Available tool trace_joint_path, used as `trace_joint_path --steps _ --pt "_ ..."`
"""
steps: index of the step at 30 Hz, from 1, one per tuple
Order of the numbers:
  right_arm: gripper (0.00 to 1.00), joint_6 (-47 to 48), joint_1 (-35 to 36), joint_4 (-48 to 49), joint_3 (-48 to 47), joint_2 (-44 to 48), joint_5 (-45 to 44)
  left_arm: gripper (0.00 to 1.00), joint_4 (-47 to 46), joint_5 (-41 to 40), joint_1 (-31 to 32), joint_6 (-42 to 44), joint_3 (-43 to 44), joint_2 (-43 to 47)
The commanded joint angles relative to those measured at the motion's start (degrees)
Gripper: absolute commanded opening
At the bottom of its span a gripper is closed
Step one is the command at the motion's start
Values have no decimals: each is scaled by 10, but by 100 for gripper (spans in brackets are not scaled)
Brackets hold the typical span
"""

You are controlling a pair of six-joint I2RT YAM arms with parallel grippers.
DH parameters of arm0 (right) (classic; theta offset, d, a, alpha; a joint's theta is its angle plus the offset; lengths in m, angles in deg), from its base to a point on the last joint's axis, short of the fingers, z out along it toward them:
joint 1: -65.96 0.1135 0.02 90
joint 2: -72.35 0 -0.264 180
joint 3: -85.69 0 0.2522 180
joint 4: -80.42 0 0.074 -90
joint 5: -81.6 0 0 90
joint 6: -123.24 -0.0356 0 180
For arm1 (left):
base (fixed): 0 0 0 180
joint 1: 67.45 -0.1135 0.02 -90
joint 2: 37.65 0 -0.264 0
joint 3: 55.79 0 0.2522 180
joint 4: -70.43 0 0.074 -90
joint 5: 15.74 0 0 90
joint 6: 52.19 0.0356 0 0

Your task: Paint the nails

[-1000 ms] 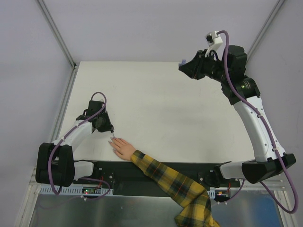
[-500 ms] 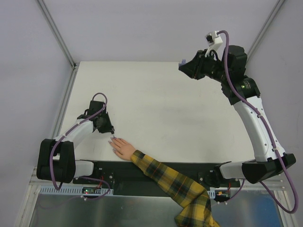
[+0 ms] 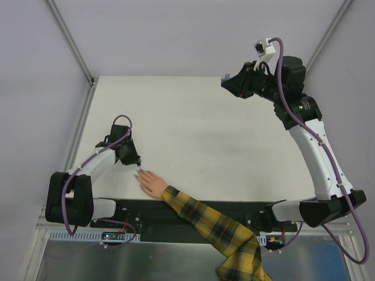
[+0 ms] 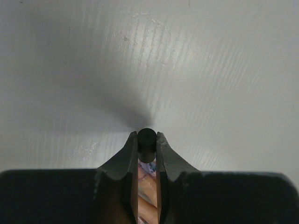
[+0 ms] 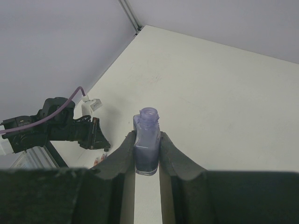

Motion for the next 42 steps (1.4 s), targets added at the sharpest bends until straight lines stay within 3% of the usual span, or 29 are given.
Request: trace_joint_path --steps 1,42 --pt "0 -5 -2 20 -12 7 7 0 15 -18 -7 -7 6 5" --pt "0 -1 -2 16 -19 -1 5 0 23 -40 -18 5 55 -2"
